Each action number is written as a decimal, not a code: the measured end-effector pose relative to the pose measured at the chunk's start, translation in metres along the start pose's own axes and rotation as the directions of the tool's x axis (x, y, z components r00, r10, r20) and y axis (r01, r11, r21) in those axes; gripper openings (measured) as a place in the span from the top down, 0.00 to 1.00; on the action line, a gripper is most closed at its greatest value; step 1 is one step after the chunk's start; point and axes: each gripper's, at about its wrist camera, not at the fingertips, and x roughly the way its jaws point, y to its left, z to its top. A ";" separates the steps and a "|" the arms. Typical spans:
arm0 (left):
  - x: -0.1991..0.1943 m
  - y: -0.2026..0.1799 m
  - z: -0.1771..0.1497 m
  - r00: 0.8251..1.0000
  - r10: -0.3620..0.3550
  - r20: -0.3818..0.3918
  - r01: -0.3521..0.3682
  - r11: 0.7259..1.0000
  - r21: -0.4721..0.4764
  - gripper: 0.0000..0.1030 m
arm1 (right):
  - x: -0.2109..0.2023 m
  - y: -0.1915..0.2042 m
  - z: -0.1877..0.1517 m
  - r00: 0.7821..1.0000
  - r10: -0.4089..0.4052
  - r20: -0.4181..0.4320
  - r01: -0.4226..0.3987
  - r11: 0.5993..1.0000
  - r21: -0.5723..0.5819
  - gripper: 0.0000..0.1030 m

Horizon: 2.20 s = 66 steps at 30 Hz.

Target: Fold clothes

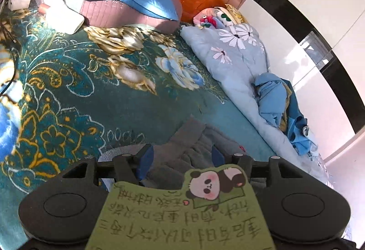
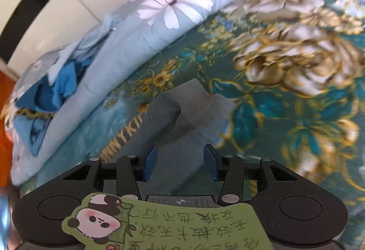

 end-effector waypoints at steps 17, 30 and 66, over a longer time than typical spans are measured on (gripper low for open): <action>0.001 0.012 0.004 1.000 0.030 -0.006 -0.030 0.999 -0.029 0.46 | -0.012 -0.028 -0.008 0.994 -0.065 0.093 0.050 0.987 0.154 0.98; -0.017 0.020 0.004 1.000 -0.005 -0.020 0.004 0.997 -0.073 0.42 | -0.062 -0.039 -0.025 0.997 0.012 0.073 -0.016 0.998 0.055 0.95; 0.009 0.031 -0.072 0.949 -0.147 -0.279 0.115 0.985 -0.131 0.31 | -0.161 -0.143 -0.181 1.000 -0.026 -0.016 0.029 0.974 0.224 0.58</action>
